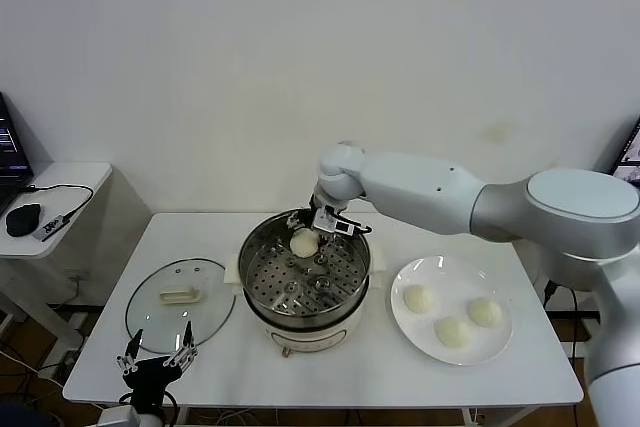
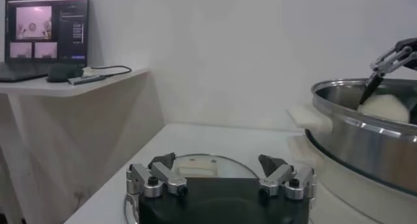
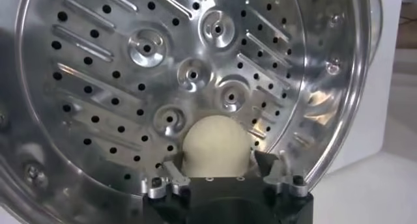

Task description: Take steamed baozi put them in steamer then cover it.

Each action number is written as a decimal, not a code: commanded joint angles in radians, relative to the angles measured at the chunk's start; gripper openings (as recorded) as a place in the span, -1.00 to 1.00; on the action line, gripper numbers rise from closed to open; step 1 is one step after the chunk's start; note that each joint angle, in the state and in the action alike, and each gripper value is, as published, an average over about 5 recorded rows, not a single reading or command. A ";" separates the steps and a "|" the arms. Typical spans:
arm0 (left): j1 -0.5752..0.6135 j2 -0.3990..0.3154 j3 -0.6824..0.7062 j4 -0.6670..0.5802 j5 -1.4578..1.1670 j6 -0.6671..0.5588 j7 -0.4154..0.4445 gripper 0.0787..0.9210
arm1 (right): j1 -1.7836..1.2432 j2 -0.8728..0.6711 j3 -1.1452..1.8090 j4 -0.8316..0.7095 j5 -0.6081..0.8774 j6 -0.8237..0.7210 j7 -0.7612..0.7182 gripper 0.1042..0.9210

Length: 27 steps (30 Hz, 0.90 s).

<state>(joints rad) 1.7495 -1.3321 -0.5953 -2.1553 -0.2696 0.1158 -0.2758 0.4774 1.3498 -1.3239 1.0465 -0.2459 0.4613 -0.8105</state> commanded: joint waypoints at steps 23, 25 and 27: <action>0.023 0.028 0.000 -0.034 -0.001 -0.006 0.025 0.77 | 0.298 -0.597 -0.030 0.467 0.503 -0.534 -0.210 0.76; 0.028 0.030 0.006 -0.037 0.000 -0.008 0.027 0.77 | 0.279 -0.681 -0.026 0.492 0.489 -0.556 -0.206 0.76; 0.033 0.033 0.010 -0.041 0.003 -0.008 0.029 0.77 | 0.243 -0.760 -0.015 0.506 0.463 -0.574 -0.203 0.76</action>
<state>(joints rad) 1.7832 -1.2990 -0.5872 -2.1973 -0.2650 0.1131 -0.2478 0.6875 0.8049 -1.3282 1.4494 0.1549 -0.0003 -0.9767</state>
